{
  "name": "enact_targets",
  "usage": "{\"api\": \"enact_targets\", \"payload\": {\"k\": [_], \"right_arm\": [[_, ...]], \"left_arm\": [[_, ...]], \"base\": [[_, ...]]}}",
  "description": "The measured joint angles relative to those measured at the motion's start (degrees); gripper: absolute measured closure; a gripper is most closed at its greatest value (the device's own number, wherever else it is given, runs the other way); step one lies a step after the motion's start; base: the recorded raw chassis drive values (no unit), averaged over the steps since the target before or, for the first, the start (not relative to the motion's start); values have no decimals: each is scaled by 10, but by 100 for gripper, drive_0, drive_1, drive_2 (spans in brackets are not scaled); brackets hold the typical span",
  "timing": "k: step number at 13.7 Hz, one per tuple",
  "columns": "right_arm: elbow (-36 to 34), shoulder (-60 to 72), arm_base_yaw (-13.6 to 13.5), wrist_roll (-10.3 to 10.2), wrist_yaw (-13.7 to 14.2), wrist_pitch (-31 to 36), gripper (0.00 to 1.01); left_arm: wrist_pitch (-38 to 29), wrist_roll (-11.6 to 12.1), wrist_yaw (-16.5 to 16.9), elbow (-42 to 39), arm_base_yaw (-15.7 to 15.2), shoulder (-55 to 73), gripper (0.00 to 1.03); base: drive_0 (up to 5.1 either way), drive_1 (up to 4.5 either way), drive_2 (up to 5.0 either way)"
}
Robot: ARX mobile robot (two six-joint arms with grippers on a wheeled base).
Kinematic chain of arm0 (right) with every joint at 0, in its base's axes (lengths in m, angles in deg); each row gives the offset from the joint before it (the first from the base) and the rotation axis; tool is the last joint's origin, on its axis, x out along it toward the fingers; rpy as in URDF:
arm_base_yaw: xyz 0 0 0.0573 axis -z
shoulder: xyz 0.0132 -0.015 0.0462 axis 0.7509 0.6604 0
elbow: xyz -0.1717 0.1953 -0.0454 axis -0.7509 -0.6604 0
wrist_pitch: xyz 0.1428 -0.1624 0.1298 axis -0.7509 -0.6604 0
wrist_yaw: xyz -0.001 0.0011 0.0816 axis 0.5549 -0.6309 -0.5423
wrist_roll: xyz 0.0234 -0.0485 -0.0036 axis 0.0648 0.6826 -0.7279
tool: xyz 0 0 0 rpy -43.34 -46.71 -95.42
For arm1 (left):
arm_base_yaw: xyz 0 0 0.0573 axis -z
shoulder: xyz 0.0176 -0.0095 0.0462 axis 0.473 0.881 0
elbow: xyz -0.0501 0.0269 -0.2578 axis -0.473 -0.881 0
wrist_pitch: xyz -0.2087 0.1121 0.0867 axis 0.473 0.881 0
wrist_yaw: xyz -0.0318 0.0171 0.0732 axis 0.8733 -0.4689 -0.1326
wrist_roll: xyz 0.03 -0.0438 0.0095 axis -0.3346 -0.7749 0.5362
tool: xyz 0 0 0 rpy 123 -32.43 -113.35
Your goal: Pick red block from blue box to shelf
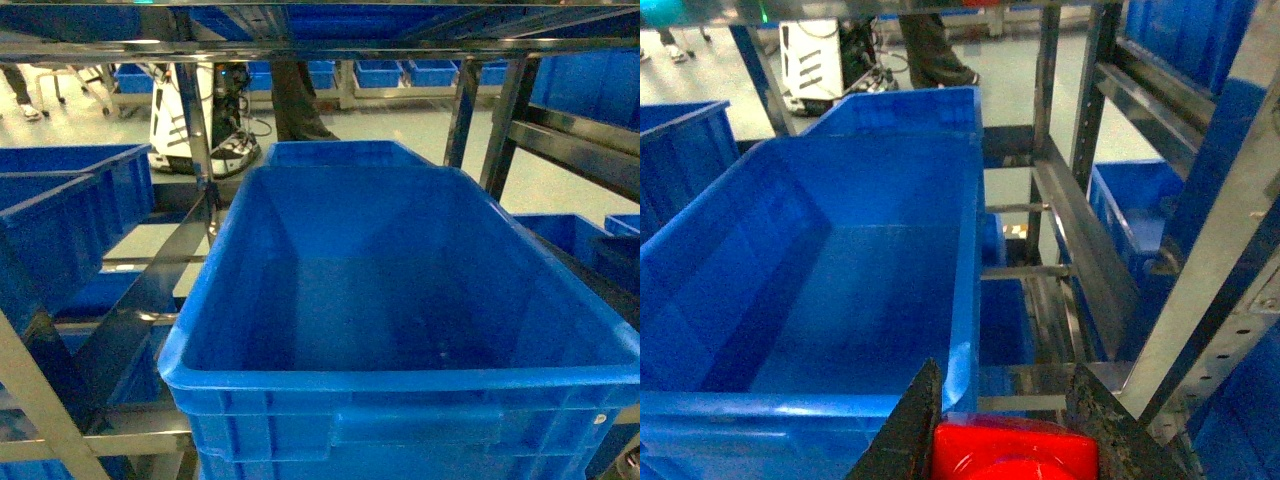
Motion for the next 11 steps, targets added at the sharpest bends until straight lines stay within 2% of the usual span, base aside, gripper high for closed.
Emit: {"api": "enact_targets", "payload": {"k": [2,4,5,7,9,10,11], "right_arm": [[40,134,-26,-16,-24,41,73],[51,154,-28,-19,-29,48,73],[73,190,-38,-26,-38,62,73],[115,263,-65,-38,-61,60,73],[132,326,-93,-59,-89,57,73],[139,359,-108,-71,-99,75,73],[144,379,-116,-73,-98,91,73]], "left_arm": [[0,0,0,0,0,0,5],[0,0,0,0,0,0,5],[0,0,0,0,0,0,5],[0,0,0,0,0,0,5],[0,0,0,0,0,0,5],[0,0,0,0,0,0,5],[0,0,0,0,0,0,5]], "base": [[0,0,0],[0,0,0],[0,0,0],[0,0,0],[0,0,0],[0,0,0],[0,0,0]]}}
